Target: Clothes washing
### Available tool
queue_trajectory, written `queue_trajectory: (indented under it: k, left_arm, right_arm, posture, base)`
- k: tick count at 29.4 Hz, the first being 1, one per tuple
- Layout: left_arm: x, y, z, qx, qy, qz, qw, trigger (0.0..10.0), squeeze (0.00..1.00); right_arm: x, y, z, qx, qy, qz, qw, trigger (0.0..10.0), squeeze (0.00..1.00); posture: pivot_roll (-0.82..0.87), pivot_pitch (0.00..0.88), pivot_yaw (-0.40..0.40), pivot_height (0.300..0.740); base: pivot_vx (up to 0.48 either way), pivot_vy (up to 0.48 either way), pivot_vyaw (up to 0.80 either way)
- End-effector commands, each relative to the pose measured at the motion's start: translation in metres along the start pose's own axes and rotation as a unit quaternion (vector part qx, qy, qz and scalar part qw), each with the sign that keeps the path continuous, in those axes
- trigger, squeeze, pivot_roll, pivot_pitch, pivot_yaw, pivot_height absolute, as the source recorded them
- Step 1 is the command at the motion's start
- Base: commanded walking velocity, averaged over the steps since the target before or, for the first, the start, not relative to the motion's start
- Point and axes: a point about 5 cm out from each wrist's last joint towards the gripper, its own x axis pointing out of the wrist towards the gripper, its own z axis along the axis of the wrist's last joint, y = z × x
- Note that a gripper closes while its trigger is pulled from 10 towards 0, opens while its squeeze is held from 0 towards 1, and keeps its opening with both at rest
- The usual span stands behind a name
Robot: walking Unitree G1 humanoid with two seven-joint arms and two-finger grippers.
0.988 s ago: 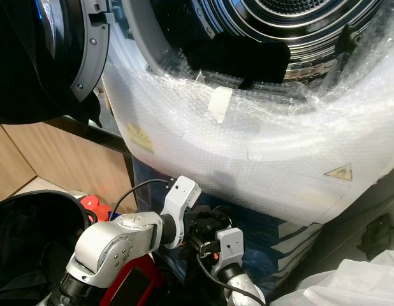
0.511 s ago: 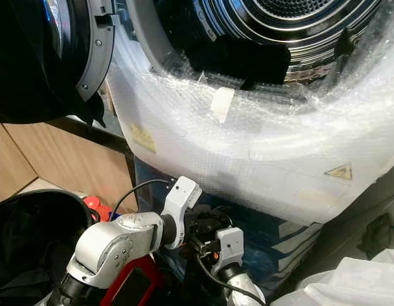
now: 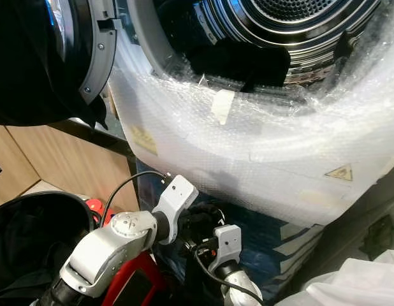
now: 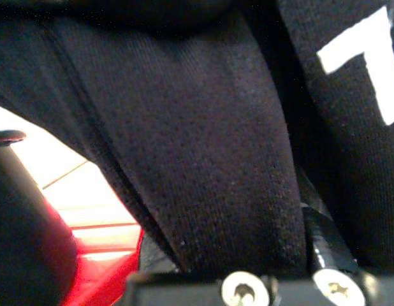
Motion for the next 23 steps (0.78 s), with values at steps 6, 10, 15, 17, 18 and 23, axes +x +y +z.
queue_trajectory:
  k: [6, 10, 15, 17, 18, 23]
  left_arm:
    - [-0.016, 0.013, 0.021, 0.042, -0.072, 0.046, 0.995, 10.0, 1.0]
    - [-0.024, 0.016, 0.026, 0.06, -0.08, 0.042, 0.994, 10.0, 1.0]
    - [-0.042, 0.022, 0.031, 0.07, -0.084, 0.055, 0.992, 10.0, 1.0]
    - [-0.058, 0.031, 0.029, 0.068, -0.062, 0.092, 0.992, 10.0, 1.0]
    - [-0.058, 0.031, 0.029, 0.068, -0.062, 0.092, 0.992, 10.0, 1.0]
    - [-0.088, 0.061, -0.005, 0.04, 0.06, 0.214, 0.974, 10.0, 1.0]
  right_arm:
    - [0.0, -0.004, 0.001, 0.007, 0.0, -0.01, 1.0, 0.0, 0.0]
    - [0.002, -0.001, 0.0, 0.008, 0.002, -0.006, 1.0, 0.0, 0.0]
    - [0.004, 0.0, 0.0, 0.011, 0.003, -0.005, 1.0, 0.0, 0.0]
    - [0.003, 0.001, -0.002, 0.009, 0.009, -0.003, 1.0, 0.0, 0.0]
    - [0.003, 0.001, -0.002, 0.009, 0.009, -0.003, 1.0, 0.0, 0.0]
    - [0.003, 0.0, -0.005, 0.01, 0.014, -0.002, 1.0, 0.0, 0.0]
  posture:
    - [0.05, 0.05, 0.016, 0.74]
    - [0.06, 0.055, 0.016, 0.74]
    - [0.07, 0.062, 0.02, 0.74]
    - [0.08, 0.067, 0.023, 0.74]
    - [0.08, 0.067, 0.023, 0.74]
    - [0.11, 0.077, 0.025, 0.74]
  base:
    - [0.0, 0.0, 0.0]
    - [0.0, 0.0, 0.0]
    - [0.0, 0.0, 0.0]
    - [0.0, 0.0, 0.0]
    - [0.0, 0.0, 0.0]
    - [0.0, 0.0, 0.0]
